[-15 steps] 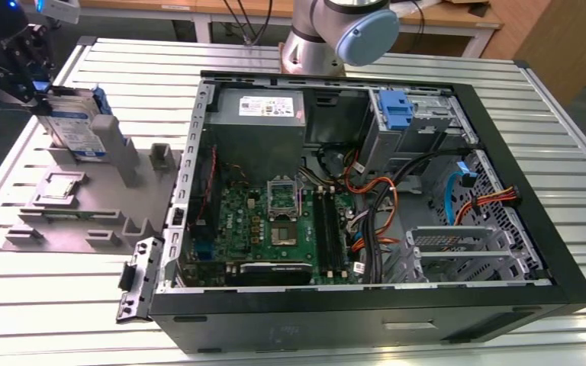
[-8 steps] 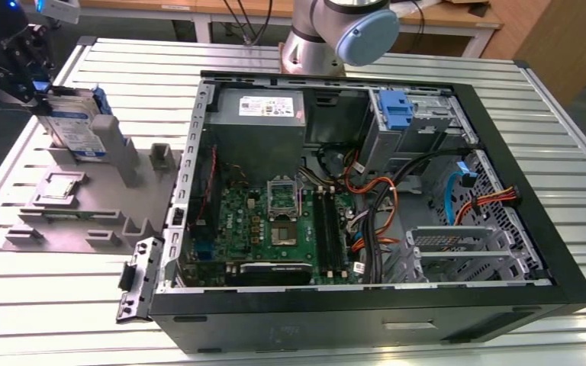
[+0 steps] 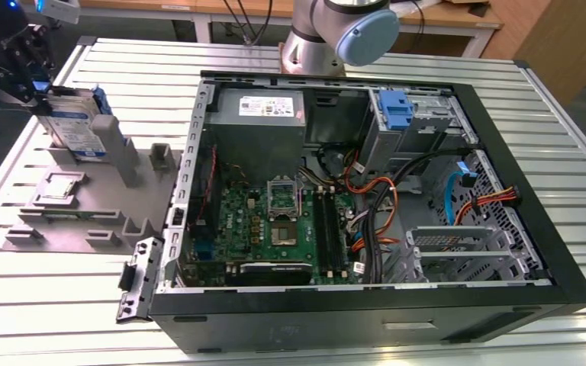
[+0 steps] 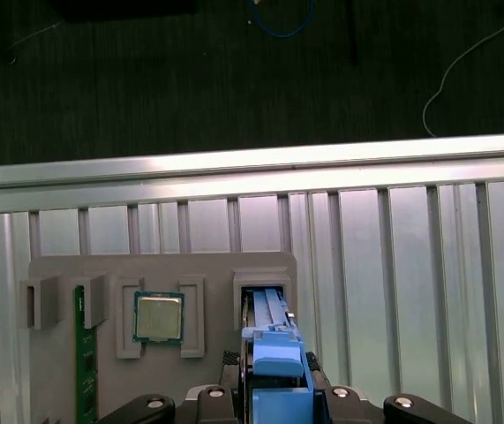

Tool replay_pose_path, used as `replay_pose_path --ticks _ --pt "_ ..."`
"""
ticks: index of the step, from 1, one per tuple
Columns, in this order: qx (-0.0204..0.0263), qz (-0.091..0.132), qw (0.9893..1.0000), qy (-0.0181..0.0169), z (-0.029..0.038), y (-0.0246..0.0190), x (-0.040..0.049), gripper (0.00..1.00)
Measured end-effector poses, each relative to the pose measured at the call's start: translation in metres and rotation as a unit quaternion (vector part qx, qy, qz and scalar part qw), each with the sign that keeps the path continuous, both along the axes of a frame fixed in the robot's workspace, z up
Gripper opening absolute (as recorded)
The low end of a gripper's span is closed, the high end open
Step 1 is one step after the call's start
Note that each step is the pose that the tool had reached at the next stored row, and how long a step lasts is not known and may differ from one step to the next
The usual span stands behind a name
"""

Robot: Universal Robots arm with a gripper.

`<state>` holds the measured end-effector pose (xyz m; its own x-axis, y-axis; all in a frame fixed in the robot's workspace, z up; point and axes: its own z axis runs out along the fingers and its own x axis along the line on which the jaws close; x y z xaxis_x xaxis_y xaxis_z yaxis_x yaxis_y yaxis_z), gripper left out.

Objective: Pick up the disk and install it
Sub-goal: 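Pick up the disk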

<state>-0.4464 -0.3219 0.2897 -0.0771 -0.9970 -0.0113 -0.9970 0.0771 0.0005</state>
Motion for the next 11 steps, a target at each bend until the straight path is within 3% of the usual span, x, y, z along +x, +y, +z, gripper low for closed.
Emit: replay_pose_path --ticks 11 --pt "0.0 0.007 1.0 0.0 0.0 0.0 0.0 0.37"
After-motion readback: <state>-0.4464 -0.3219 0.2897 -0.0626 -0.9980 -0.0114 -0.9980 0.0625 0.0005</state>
